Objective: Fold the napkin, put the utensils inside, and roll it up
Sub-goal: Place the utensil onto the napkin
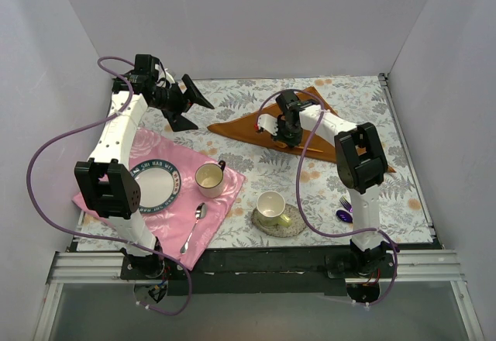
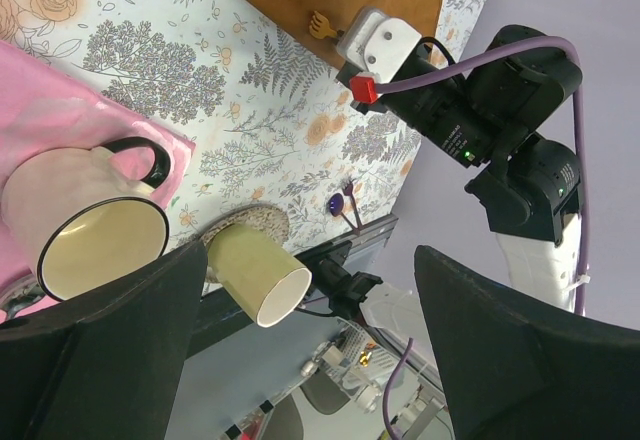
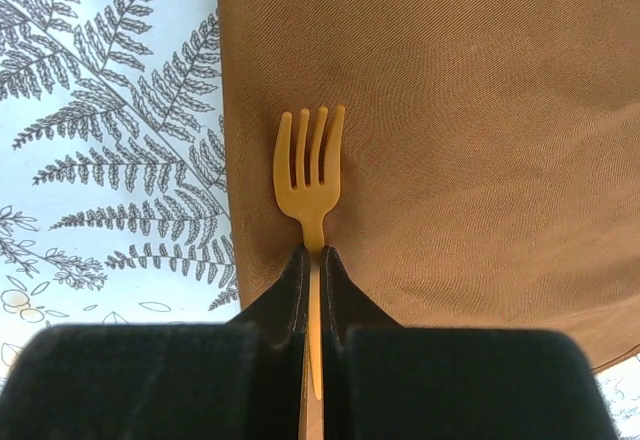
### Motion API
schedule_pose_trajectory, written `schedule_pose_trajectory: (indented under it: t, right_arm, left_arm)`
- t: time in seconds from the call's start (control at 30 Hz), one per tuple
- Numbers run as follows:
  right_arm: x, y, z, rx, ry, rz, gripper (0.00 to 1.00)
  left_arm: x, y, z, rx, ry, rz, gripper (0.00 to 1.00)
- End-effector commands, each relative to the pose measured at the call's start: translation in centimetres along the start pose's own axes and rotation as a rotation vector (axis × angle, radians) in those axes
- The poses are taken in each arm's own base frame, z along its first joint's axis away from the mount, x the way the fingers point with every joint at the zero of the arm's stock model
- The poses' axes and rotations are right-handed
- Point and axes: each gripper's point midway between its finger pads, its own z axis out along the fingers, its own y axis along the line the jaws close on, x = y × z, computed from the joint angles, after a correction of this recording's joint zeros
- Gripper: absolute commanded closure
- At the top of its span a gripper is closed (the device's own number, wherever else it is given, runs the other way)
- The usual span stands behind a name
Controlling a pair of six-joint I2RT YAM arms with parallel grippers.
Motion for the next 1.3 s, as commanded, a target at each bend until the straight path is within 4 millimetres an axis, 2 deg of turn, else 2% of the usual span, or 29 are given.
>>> schedule_pose_trajectory:
  t: [0.0,0.33,0.4,0.43,0.53,0.63,0.7,0.73,0.8,0.83,0.87,0.9,0.93,0.97,1.0,1.03,1.07,1.1,1.13,1.2,1.23,1.27]
  right_arm:
    - [-1.3,-1.3,0.1,0.028,-0.032,-0.012,0.99]
    - [-0.8,-0.9,0.3,0.026,-0.015,0.002,0.98]
    - [-0.8,-1.0,0.0,0.034,-0.017,0.007,0.92]
    - [-0.9,-1.1,-0.1,0.040,-0.017,0.011,0.82]
    - [-1.0,-2.2,-1.2,0.107,0.002,0.041,0.63]
    - [-2.4,-3.6,-3.7,0.172,-0.027,0.083,0.53]
    - [-3.7,-4.2,-6.5,0.226,-0.072,0.132,0.50]
    - [-5.0,-5.2,-8.5,0.256,-0.106,0.154,0.49]
    - [-5.1,-4.8,-10.6,0.254,-0.106,0.249,0.48]
    - [-5.9,-5.0,-12.1,0.270,-0.149,0.362,0.46]
    - [-5.9,-4.2,-13.2,0.256,-0.153,0.413,0.46]
    - [-6.1,-3.9,-13.9,0.254,-0.172,0.466,0.45]
    - [-6.6,-3.3,-14.7,0.247,-0.208,0.609,0.40]
    - [-6.5,-2.6,-15.9,0.246,-0.236,0.676,0.39]
    - [-6.6,-1.8,-16.4,0.229,-0.253,0.748,0.38]
    - [-7.0,-0.9,-18.4,0.222,-0.310,0.830,0.38]
    - [-6.6,0.3,-18.0,0.190,-0.310,0.856,0.38]
    - [-7.5,1.0,-18.8,0.152,-0.371,0.886,0.38]
    - [-7.6,1.6,-19.4,0.138,-0.394,0.905,0.37]
    - [-7.8,2.9,-22.0,0.111,-0.461,0.902,0.36]
    - [-7.2,3.5,-22.6,0.117,-0.444,0.912,0.36]
    - [-6.4,3.7,-24.1,0.137,-0.451,0.940,0.36]
  left_arm:
    - [-0.4,-1.2,-1.2,0.042,-0.020,0.031,0.16]
    - [-0.4,-1.3,-1.3,0.048,-0.021,0.031,0.16]
    - [-0.4,-1.2,-1.3,0.046,-0.019,0.029,0.16]
    - [-0.3,-1.3,-1.3,0.048,-0.017,0.031,0.16]
    - [-0.1,-0.9,-1.1,0.043,-0.008,0.019,0.16]
    - [0.4,-0.2,-0.8,0.032,0.006,-0.006,0.16]
    - [0.8,-0.2,-0.9,0.040,0.004,-0.020,0.16]
    - [1.0,0.4,-0.5,0.031,0.012,-0.043,0.17]
    - [1.0,0.5,-0.3,0.035,-0.004,-0.083,0.23]
    - [1.5,1.7,0.6,0.011,0.009,-0.121,0.28]
    - [1.1,1.7,1.3,0.023,-0.021,-0.129,0.33]
    - [1.3,1.1,1.0,0.057,-0.034,-0.199,0.39]
    - [2.1,2.7,2.4,0.055,-0.011,-0.273,0.42]
    - [0.8,1.5,2.6,0.132,-0.065,-0.246,0.48]
    - [0.3,1.5,2.9,0.142,-0.099,-0.270,0.52]
    - [-0.4,1.9,3.4,0.133,-0.144,-0.256,0.55]
    - [-1.1,2.3,4.1,0.120,-0.171,-0.246,0.57]
    - [-2.2,3.1,4.8,0.085,-0.218,-0.250,0.57]
    - [-3.1,4.3,6.2,0.048,-0.224,-0.253,0.57]
    - [-4.7,4.1,7.3,0.037,-0.269,-0.224,0.57]
    - [-5.8,5.3,8.5,-0.009,-0.297,-0.233,0.56]
    - [-6.4,5.1,9.1,-0.011,-0.319,-0.221,0.55]
